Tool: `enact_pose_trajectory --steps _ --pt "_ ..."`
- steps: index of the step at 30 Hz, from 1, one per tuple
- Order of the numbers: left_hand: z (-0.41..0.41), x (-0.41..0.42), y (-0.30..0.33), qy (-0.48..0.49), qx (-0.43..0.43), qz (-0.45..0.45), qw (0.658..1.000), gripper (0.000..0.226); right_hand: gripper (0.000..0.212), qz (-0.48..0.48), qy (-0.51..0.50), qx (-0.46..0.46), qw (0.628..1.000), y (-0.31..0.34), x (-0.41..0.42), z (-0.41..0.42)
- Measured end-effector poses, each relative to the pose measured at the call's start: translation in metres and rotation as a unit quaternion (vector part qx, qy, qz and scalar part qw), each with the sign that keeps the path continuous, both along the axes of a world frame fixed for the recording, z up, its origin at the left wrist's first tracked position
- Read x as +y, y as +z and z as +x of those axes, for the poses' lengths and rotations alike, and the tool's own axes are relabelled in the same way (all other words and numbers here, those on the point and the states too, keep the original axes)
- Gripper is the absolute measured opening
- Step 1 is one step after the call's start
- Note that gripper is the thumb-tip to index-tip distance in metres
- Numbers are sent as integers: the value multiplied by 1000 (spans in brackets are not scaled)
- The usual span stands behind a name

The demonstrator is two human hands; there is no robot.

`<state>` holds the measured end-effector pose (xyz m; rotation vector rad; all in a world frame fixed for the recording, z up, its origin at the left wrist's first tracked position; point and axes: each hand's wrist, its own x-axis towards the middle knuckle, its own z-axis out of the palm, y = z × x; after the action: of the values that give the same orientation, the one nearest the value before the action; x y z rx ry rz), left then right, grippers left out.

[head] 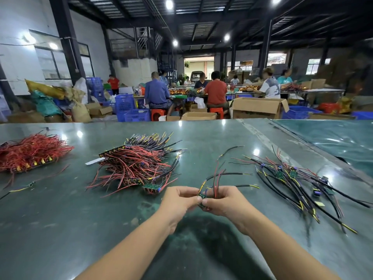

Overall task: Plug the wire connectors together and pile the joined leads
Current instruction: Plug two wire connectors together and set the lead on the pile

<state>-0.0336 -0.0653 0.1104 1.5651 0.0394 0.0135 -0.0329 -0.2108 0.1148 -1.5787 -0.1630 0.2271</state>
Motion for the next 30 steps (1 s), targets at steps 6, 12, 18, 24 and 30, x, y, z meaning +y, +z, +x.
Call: enact_pose_trajectory --steps 6,12,18,24,30 --pt "1 5 11 40 -26 -15 999 17 17 -74 -29 7 997 20 9 2" --pt "5 4 15 54 -46 -13 997 18 19 -12 -59 24 998 23 17 3" --pt "6 3 6 83 -43 9 996 23 26 -78 -121 20 989 13 24 8" --pt "12 -1 -1 131 -40 28 990 28 20 -178 -208 6 962 6 36 14" --pt "25 18 -3 185 -52 -20 981 18 17 -102 -208 11 973 11 25 18"
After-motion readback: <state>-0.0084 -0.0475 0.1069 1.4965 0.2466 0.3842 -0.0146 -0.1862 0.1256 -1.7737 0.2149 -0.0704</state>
